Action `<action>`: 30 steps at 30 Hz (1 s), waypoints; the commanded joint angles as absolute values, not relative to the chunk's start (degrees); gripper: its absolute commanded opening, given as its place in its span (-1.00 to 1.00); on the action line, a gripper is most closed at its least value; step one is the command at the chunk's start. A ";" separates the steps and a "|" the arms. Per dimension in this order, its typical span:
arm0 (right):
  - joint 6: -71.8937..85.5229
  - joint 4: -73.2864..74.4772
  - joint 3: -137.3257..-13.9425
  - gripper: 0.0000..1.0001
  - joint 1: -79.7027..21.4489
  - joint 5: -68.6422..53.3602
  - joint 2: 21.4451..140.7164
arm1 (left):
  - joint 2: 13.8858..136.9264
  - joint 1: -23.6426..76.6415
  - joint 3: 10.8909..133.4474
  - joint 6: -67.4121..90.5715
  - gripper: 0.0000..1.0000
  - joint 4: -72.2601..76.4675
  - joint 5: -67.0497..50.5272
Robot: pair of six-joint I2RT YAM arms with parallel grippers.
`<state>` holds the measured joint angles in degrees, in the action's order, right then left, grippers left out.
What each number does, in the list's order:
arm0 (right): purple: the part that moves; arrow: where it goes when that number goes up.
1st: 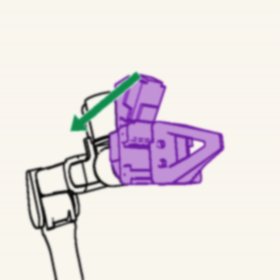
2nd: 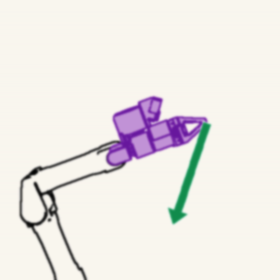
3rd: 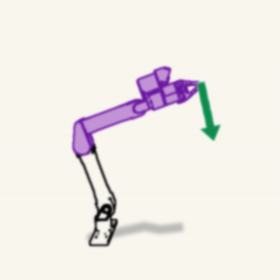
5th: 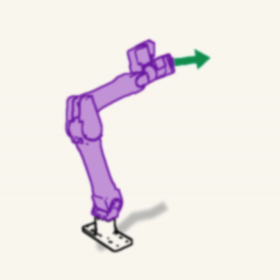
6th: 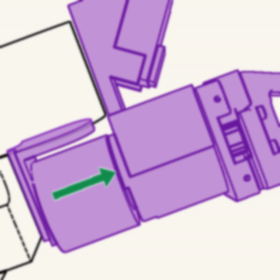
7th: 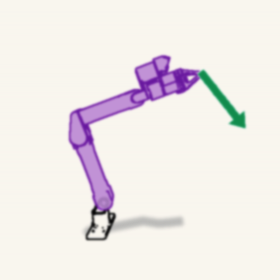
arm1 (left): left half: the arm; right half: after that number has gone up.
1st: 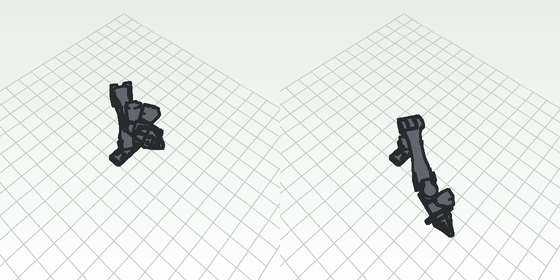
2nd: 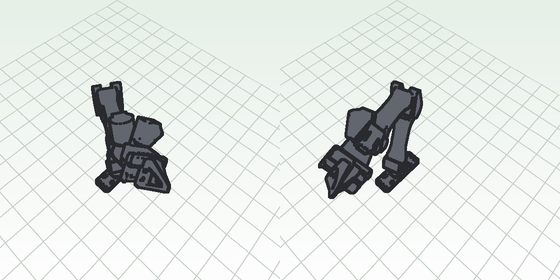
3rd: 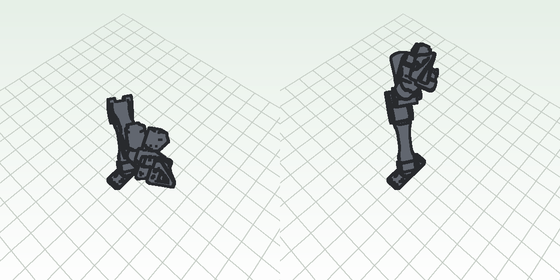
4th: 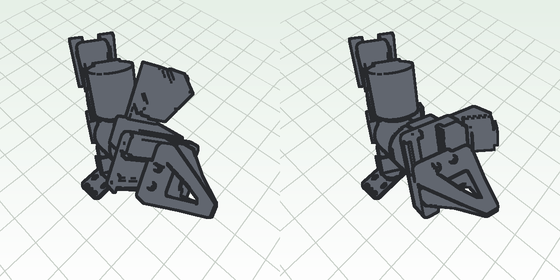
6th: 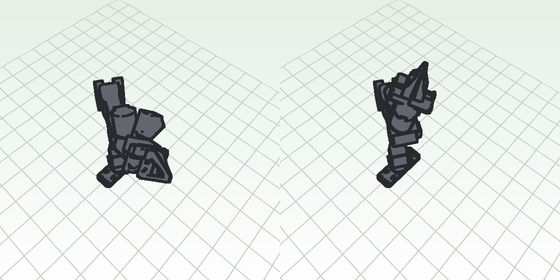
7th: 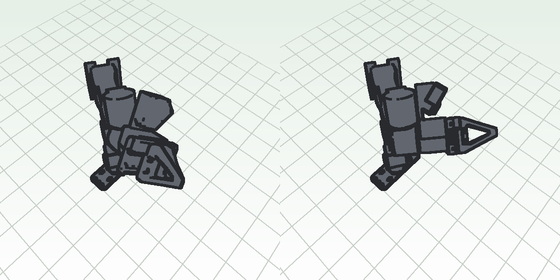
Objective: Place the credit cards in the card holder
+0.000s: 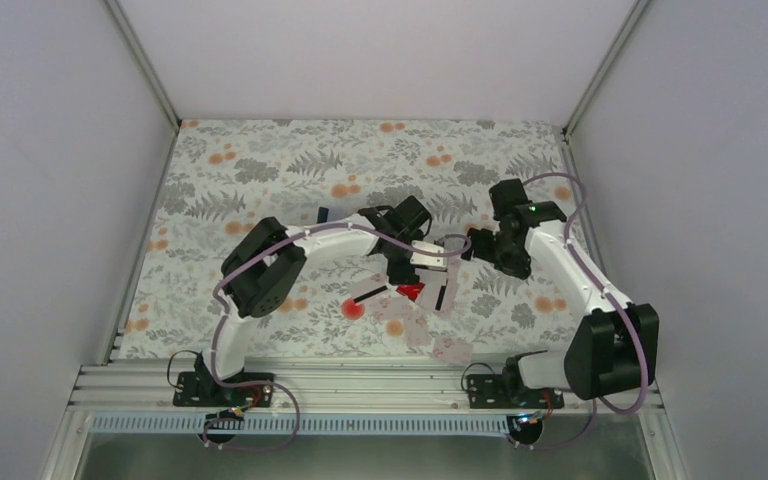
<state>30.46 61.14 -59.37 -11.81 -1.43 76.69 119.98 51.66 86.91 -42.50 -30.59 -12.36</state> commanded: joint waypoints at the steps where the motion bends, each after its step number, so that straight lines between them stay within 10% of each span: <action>1: 27.94 61.36 -60.86 0.99 -10.54 -2.05 77.14 | 121.74 51.21 89.85 -45.74 0.69 -36.37 -16.93; 30: 25.19 60.24 -60.38 0.99 -9.00 -6.48 78.08 | 128.67 49.23 95.87 -47.00 0.61 -42.01 -19.83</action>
